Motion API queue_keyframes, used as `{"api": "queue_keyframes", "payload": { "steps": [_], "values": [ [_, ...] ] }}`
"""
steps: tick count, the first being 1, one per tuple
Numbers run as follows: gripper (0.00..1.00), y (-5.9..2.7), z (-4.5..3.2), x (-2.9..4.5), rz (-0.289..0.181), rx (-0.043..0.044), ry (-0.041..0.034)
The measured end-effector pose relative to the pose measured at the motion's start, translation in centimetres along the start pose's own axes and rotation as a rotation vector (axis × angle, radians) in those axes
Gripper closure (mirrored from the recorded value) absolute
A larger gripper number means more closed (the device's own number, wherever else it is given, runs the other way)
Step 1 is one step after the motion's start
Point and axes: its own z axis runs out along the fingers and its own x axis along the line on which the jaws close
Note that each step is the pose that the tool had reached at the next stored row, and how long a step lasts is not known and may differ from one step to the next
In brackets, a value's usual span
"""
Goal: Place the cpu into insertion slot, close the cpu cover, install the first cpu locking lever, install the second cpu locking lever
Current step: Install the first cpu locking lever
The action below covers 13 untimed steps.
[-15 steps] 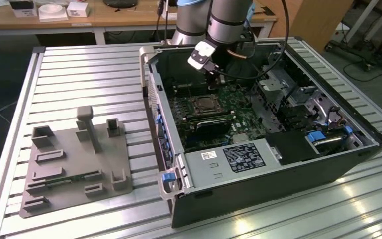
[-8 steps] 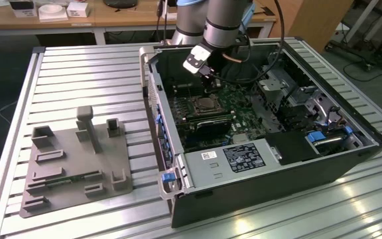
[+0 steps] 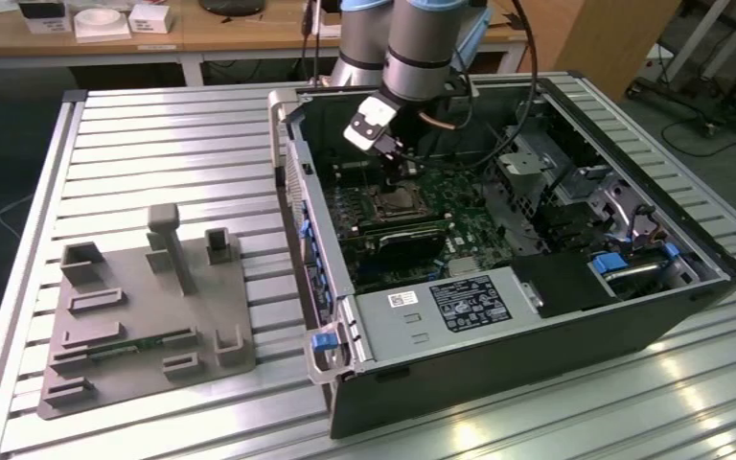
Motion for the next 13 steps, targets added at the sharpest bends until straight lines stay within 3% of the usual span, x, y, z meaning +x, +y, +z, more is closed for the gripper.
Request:
{"api": "queue_keyframes", "payload": {
  "steps": [6, 13],
  "values": [
    [0.89, -0.49, 0.59, -0.02, -0.001, 0.0001, 0.0],
    [0.89, -0.52, 0.35, -0.01, -0.004, 0.0001, 0.0]
  ]
}}
